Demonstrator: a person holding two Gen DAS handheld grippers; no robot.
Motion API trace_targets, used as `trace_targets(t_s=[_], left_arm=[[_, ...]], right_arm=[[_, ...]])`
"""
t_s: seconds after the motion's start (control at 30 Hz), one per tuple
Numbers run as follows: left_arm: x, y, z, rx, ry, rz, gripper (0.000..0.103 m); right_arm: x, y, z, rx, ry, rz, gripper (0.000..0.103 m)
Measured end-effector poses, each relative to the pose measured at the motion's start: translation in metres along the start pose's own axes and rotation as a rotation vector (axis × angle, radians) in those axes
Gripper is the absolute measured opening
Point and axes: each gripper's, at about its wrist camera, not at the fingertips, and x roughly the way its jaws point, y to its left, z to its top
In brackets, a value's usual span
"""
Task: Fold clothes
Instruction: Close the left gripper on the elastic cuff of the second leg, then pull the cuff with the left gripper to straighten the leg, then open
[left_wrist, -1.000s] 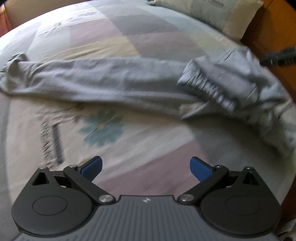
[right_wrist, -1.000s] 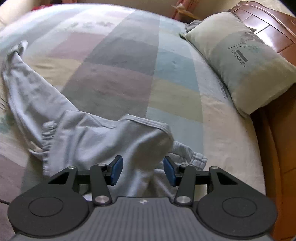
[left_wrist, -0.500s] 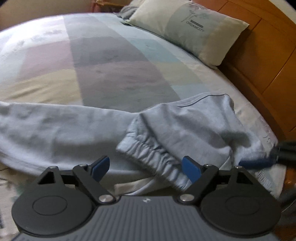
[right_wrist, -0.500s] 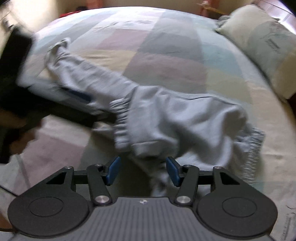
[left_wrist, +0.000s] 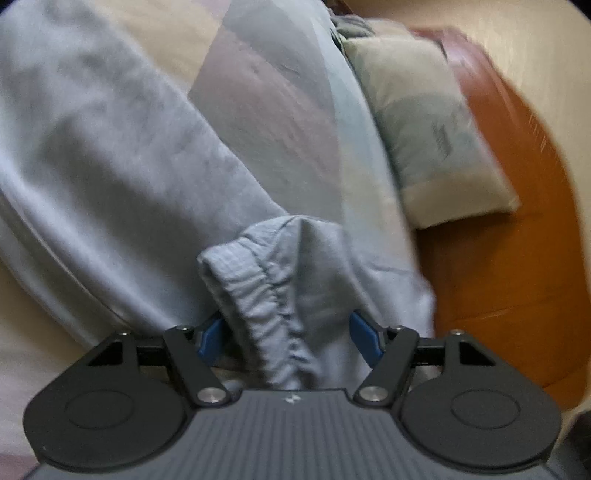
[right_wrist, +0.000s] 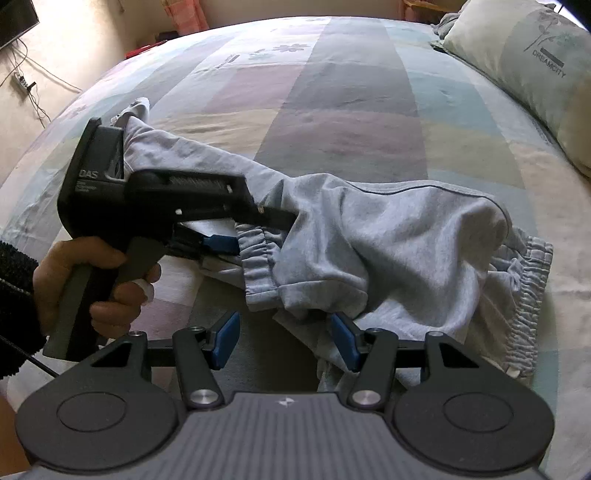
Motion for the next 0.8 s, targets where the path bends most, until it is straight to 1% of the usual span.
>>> trace_targets(t_s=[0.07, 0.13, 0.23, 0.27, 0.3, 0.33, 0.4, 0.43, 0.47, 0.53, 0.57, 0.6, 0.63, 0.67, 0.73, 0.8], left_arm=[[0.003, 0.016, -0.002, -0.09, 0.013, -0.067, 0.069], [0.005, 0.027, -0.003, -0.142, 0.0, -0.108, 0.067], [0.005, 0.038, 0.0, -0.219, -0.023, -0.158, 0.056], [0.003, 0.041, -0.001, -0.256, -0.03, -0.167, 0.047], [0.001, 0.045, -0.002, -0.296, -0.036, -0.182, 0.046], [-0.003, 0.047, -0.004, -0.324, -0.042, -0.212, 0.046], [-0.004, 0.046, -0.01, -0.339, -0.046, -0.273, 0.046], [-0.001, 0.045, -0.013, -0.342, -0.04, -0.29, 0.046], [0.003, 0.045, -0.016, -0.343, -0.033, -0.287, 0.046], [0.018, 0.051, -0.017, -0.355, -0.027, -0.248, 0.045], [0.024, 0.056, -0.017, -0.369, -0.028, -0.232, 0.019], [0.027, 0.058, -0.019, -0.387, -0.032, -0.226, 0.01], [0.026, 0.06, -0.021, -0.409, -0.039, -0.23, 0.011], [0.025, 0.058, -0.024, -0.407, -0.046, -0.224, 0.011], [0.023, 0.05, -0.029, -0.366, -0.061, -0.194, 0.011], [0.024, 0.046, -0.03, -0.362, -0.073, -0.174, 0.012]], right_arm=[[0.0, 0.0, -0.001, 0.001, -0.002, 0.001, 0.063], [0.002, -0.001, -0.002, 0.005, 0.002, 0.004, 0.063], [0.005, -0.001, -0.004, 0.007, 0.014, 0.011, 0.063], [0.006, -0.001, -0.005, 0.008, 0.017, 0.012, 0.063], [0.006, 0.0, -0.006, 0.01, 0.021, 0.013, 0.063], [0.005, 0.0, -0.007, 0.011, 0.022, 0.014, 0.063], [0.003, 0.0, -0.008, 0.012, 0.021, 0.014, 0.063], [0.003, 0.0, -0.009, 0.012, 0.022, 0.013, 0.064], [0.003, 0.0, -0.01, 0.013, 0.024, 0.012, 0.064], [0.003, 0.0, -0.012, 0.013, 0.027, 0.01, 0.064], [0.003, 0.0, -0.013, 0.014, 0.029, 0.009, 0.064], [0.003, 0.0, -0.014, 0.014, 0.031, 0.008, 0.064], [0.001, 0.001, -0.015, 0.015, 0.031, 0.006, 0.064], [0.0, 0.001, -0.016, 0.016, 0.03, 0.004, 0.064], [-0.001, 0.0, -0.019, 0.023, 0.035, 0.004, 0.065], [0.0, -0.001, -0.023, 0.029, 0.044, 0.001, 0.065]])
